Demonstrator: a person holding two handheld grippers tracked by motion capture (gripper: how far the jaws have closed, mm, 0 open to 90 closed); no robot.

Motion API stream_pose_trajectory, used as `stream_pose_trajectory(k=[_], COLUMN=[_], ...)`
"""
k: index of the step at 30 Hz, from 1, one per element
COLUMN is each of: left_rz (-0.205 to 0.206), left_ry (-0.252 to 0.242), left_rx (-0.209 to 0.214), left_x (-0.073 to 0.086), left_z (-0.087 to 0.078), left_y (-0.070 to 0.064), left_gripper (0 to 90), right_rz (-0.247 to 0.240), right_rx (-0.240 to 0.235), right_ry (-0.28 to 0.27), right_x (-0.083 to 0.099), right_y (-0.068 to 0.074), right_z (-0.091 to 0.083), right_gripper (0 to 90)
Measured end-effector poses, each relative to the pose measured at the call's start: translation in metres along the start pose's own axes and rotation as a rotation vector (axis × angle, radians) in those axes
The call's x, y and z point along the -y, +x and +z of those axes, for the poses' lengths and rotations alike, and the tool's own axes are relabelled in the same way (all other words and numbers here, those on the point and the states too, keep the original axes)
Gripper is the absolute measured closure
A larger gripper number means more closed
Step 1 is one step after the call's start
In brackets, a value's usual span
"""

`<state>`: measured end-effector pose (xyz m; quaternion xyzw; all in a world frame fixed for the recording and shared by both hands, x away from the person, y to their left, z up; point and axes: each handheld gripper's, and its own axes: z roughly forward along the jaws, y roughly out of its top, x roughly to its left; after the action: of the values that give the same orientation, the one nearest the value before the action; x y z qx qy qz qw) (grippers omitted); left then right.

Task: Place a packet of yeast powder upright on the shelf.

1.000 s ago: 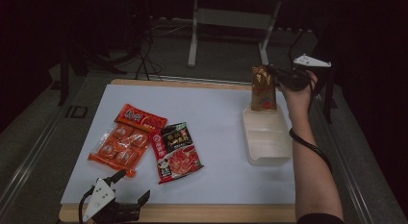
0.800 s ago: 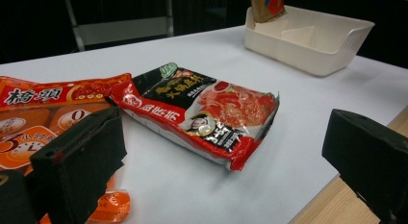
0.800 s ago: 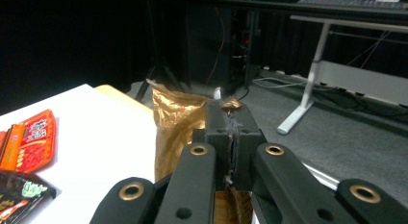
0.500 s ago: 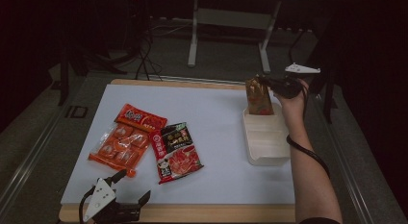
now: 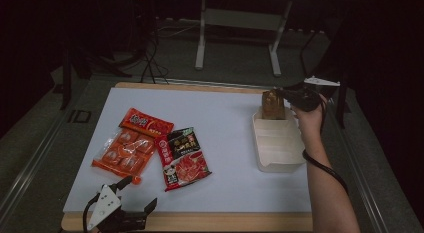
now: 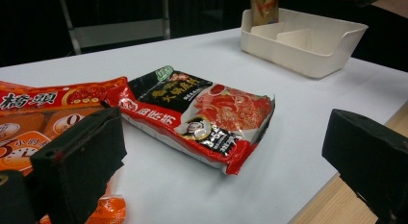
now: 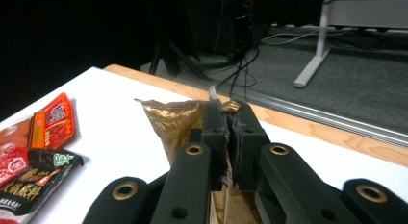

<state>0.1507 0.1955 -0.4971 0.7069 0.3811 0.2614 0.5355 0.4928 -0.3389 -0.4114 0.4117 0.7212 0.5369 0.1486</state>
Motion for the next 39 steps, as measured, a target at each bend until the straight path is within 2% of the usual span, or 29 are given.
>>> stream_pose_trajectory(k=[2, 5, 9, 13, 15, 17, 21, 25, 28, 31, 37, 39], left_rz=[0.003, 0.006, 0.01, 0.011, 0.011, 0.013, 0.015, 0.015, 0.02, 0.023, 0.023, 0.024], left_ry=[0.0, 0.001, 0.003, 0.003, 0.004, 0.003, 0.001, 0.001, 0.007, 0.006, 0.005, 0.005], left_rx=[0.002, 0.003, 0.008, 0.01, 0.013, 0.015, 0.02, 0.023, 0.03, 0.036, 0.048, 0.05], left_x=[0.0, -0.001, -0.001, -0.001, -0.002, -0.002, -0.002, -0.003, -0.003, -0.003, -0.005, -0.006], left_z=[0.001, 0.002, 0.003, 0.004, 0.005, 0.005, 0.006, 0.007, 0.01, 0.012, 0.014, 0.015], left_y=[0.0, -0.001, -0.001, -0.001, -0.001, -0.001, -0.002, -0.002, -0.003, -0.003, -0.005, -0.005], left_gripper=[1.9, 1.9, 1.9, 1.9, 1.9, 1.9, 1.9, 1.9, 1.9, 1.9, 1.9, 1.9], right_rz=[0.013, 0.009, -0.012, -0.028, -0.041, -0.033, -0.041, -0.024, -0.036, -0.04, -0.012, -0.007], right_rx=[0.005, 0.018, 0.052, 0.064, 0.092, 0.096, 0.157, 0.146, 0.102, 0.076, 0.02, 0.003], right_ry=[-0.004, -0.012, 0.0, 0.014, 0.022, 0.019, 0.046, 0.023, -0.003, -0.012, -0.046, -0.053], right_x=[0.002, 0.005, 0.001, -0.003, -0.007, -0.008, -0.006, -0.004, -0.002, 0.0, 0.01, 0.012], right_y=[-0.001, -0.004, 0.0, 0.004, 0.008, 0.008, 0.01, 0.01, 0.021, 0.031, 0.054, 0.06], right_z=[-0.002, -0.009, -0.013, -0.017, -0.021, -0.024, -0.029, -0.036, -0.044, -0.049, -0.06, -0.062], right_gripper=[86.2, 84.7, 71.7, 70.1, 67.8, 67.5, 66.5, 63.6, 58.0, 48.5, 29.3, 25.5])
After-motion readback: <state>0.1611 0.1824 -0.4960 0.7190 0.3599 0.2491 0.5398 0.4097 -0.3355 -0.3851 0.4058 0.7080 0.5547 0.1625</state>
